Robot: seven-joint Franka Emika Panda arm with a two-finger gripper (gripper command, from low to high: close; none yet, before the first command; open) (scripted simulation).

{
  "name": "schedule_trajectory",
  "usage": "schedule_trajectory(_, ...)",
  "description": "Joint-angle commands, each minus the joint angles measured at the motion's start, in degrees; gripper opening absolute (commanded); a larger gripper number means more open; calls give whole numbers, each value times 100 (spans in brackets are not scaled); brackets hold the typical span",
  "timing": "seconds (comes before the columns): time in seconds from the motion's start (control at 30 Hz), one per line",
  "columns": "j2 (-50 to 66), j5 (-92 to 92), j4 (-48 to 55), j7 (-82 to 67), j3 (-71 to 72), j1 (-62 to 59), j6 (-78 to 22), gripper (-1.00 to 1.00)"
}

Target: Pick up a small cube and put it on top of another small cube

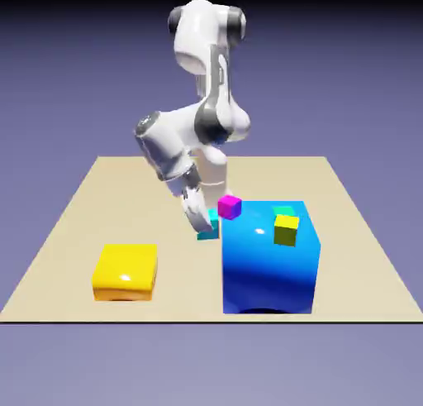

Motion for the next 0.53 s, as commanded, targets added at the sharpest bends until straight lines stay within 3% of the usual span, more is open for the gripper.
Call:
schedule_trajectory(0.0,-8,-24,197,231,209,-155,-139,-100)
schedule_trajectory(0.2,-46,-95,1150,1329,1216,-255,-783,-100)
schedule_trajectory(0.33,292,108,572,1140,1373,-90,164,-100)
schedule_trajectory(0.37,292,108,572,1140,1373,-90,164,100)
schedule_trajectory(0.5,26,-52,1028,1289,1250,-220,-583,100)
